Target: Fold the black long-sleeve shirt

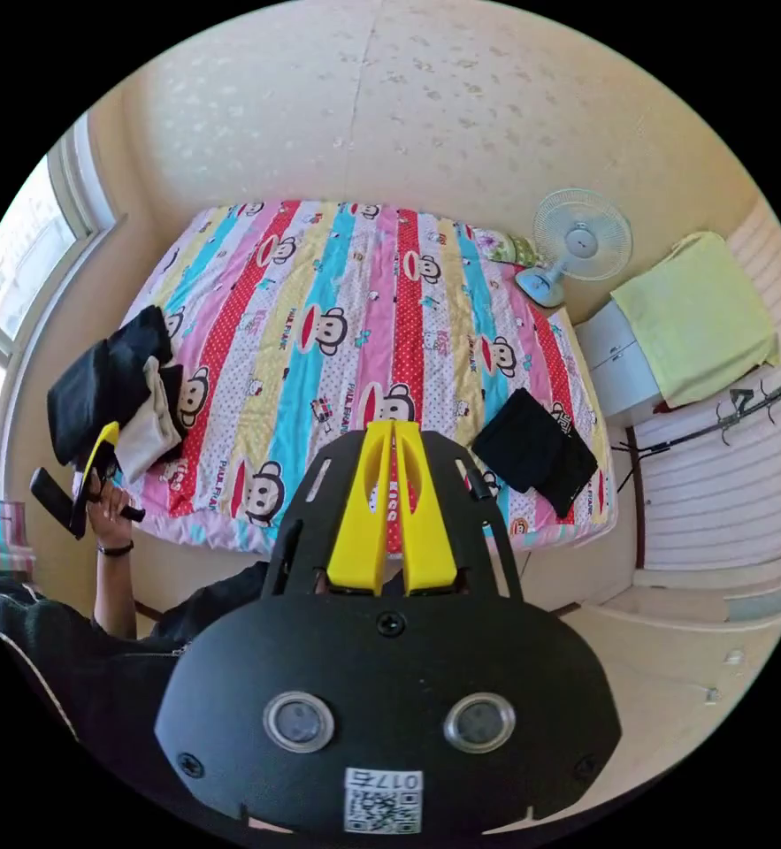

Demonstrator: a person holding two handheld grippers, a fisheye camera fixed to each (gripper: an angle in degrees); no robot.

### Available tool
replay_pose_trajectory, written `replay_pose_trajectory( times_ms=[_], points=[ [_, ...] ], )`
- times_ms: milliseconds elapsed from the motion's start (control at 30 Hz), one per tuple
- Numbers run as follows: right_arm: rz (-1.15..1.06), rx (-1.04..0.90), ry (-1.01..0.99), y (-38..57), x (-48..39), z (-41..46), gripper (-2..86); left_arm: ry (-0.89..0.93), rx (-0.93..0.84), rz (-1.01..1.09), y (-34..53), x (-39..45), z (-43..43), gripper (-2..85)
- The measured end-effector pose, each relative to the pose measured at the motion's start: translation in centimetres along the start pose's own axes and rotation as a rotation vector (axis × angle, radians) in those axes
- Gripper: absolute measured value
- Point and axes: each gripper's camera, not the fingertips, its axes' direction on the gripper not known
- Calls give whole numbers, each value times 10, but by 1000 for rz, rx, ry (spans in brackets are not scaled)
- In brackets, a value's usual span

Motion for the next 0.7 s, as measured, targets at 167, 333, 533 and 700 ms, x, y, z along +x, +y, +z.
replay_pose_trajectory(
  times_ms=[167, 333, 533, 700],
  points=[
    [262, 242, -102, 91, 90, -44, 3, 259, -91, 52, -79, 83, 46, -7],
    [547, 490, -116, 208, 180, -64, 3, 393, -292, 309, -141, 197, 99, -7],
    [909, 575, -100, 337, 279, -23, 3, 481, -515, 562, -200, 320, 162, -7],
    [1152, 571, -236, 403, 341, 48, 2, 449, -632, 705, -250, 407, 217, -8]
  ],
)
